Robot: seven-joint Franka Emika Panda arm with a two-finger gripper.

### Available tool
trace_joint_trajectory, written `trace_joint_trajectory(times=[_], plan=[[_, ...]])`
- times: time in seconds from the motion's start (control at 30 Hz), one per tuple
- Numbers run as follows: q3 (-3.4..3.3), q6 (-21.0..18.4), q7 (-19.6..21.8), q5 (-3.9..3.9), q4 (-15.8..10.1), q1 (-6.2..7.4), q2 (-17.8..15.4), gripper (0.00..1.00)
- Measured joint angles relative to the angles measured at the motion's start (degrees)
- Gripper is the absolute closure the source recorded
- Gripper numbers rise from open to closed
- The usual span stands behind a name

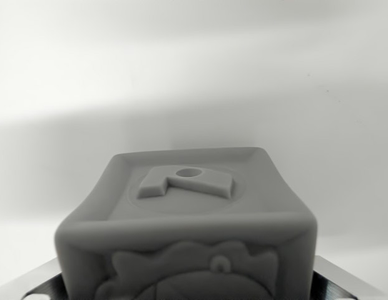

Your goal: Destack cube

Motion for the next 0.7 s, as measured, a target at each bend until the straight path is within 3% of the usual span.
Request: trace_joint_trajectory(times=[0.57, 0.6, 0.7], plan=[[-0.25, 1.0, 0.0, 0.0, 0.5, 0.25, 1.4, 1.0], [-0.26, 1.0, 0.0, 0.0, 0.5, 0.26, 1.4, 0.0], [-0.26, 1.0, 0.0, 0.0, 0.5, 0.26, 1.4, 0.0]])
